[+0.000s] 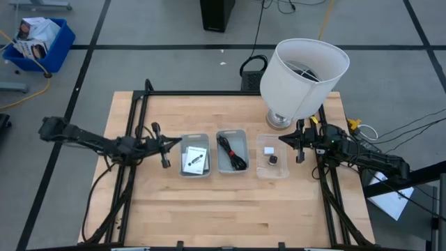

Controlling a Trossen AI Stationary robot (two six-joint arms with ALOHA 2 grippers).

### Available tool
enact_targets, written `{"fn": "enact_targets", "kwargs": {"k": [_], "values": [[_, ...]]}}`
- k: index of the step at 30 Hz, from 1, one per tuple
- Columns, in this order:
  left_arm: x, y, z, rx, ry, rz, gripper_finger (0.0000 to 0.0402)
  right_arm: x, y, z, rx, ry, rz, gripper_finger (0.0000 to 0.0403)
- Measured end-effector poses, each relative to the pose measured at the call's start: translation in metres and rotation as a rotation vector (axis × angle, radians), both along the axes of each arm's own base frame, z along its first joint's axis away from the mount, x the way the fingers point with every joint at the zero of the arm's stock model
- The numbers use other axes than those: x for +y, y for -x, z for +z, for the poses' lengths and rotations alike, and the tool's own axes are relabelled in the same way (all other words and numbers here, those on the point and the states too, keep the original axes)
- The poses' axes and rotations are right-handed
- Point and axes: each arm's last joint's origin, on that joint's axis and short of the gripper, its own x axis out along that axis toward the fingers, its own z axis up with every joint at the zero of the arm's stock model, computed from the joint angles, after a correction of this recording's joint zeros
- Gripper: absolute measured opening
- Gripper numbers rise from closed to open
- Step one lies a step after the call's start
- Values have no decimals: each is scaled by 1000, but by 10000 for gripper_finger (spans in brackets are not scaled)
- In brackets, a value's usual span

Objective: Pick and place items into bin
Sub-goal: Return to Home Position

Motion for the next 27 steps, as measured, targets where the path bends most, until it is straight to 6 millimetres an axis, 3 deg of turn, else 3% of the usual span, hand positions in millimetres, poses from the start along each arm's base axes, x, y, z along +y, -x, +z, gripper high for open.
{"fn": "enact_targets", "kwargs": {"k": [8, 19, 27], "values": [[22, 6, -2, 30, 44, -22, 1, 0, 0, 0, -3, -22, 0, 4], [19, 19, -6, 94, 19, -53, 1, 2, 0, -1, 5, -59, 53, 4], [15, 29, -6, 90, 16, -198, 0, 2, 0, -1, 8, -76, 59, 4]]}}
